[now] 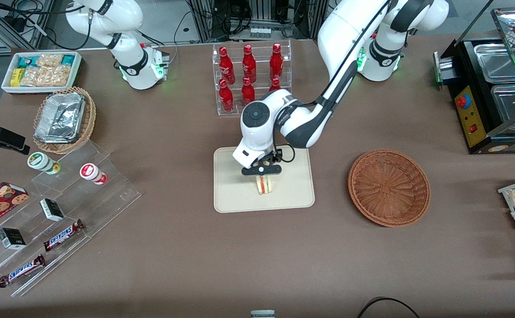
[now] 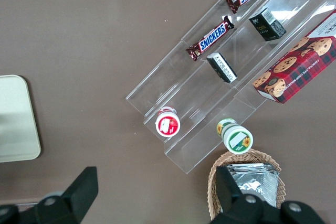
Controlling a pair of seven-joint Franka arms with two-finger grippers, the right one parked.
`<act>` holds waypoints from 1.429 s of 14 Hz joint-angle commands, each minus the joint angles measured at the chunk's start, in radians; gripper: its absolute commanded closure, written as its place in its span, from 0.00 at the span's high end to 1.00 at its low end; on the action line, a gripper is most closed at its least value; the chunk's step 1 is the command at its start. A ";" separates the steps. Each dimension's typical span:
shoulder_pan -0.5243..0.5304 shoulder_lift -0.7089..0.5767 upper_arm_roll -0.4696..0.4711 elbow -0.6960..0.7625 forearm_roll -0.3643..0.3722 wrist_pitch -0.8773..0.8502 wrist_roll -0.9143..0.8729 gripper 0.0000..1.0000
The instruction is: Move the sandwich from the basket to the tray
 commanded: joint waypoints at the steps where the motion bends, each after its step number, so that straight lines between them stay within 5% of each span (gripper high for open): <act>1: 0.007 -0.105 0.013 0.024 0.012 -0.110 -0.014 1.00; 13: 0.316 -0.473 0.011 0.024 -0.005 -0.504 0.334 1.00; 20: 0.611 -0.666 0.011 -0.061 -0.054 -0.609 0.764 1.00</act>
